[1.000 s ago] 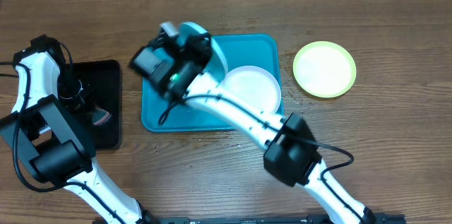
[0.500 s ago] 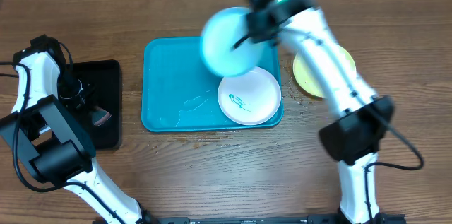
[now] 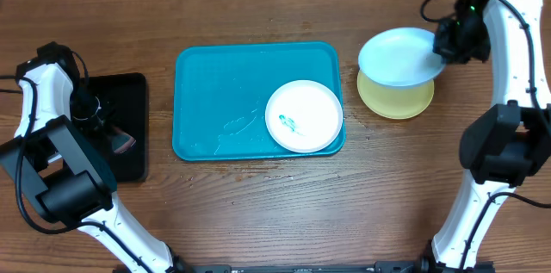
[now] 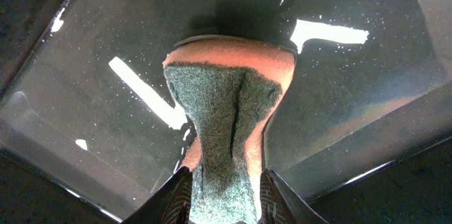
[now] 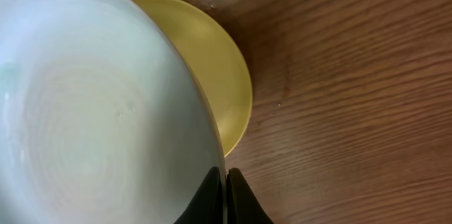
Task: Clean dirty plates on tray and stack at the side
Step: 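Place the white plate onto the yellow plate right of the tray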
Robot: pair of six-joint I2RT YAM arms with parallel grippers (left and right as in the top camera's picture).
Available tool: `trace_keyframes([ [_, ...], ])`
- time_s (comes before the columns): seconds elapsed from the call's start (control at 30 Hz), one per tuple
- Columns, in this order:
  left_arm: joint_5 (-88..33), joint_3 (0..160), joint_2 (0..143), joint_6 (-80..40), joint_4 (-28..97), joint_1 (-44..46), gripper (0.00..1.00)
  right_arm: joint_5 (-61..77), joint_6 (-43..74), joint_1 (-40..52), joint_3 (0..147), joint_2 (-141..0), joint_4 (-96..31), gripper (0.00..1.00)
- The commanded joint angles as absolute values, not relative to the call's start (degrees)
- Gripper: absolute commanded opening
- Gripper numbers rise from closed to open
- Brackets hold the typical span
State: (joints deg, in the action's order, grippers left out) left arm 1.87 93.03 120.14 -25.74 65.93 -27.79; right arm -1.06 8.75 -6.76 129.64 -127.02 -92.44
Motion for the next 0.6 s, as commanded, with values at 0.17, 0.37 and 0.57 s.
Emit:
trace_keyframes([
  [0.17, 1.41, 93.03, 120.44, -25.28, 65.71, -27.73, 0.33, 1.56, 9.04, -8.75, 113.89, -126.45, -84.93, 0.32],
  [0.37, 1.39, 93.03, 120.44, -25.28, 65.69, -27.73, 0.33, 6.90, 8.82, -8.19, 112.03, -126.37, -85.49, 0.75],
  [0.57, -1.17, 93.03, 120.44, -25.26, 65.69, -27.73, 0.33, 24.01, -3.29, -4.95, 112.62, -126.10, -85.47, 1.00],
])
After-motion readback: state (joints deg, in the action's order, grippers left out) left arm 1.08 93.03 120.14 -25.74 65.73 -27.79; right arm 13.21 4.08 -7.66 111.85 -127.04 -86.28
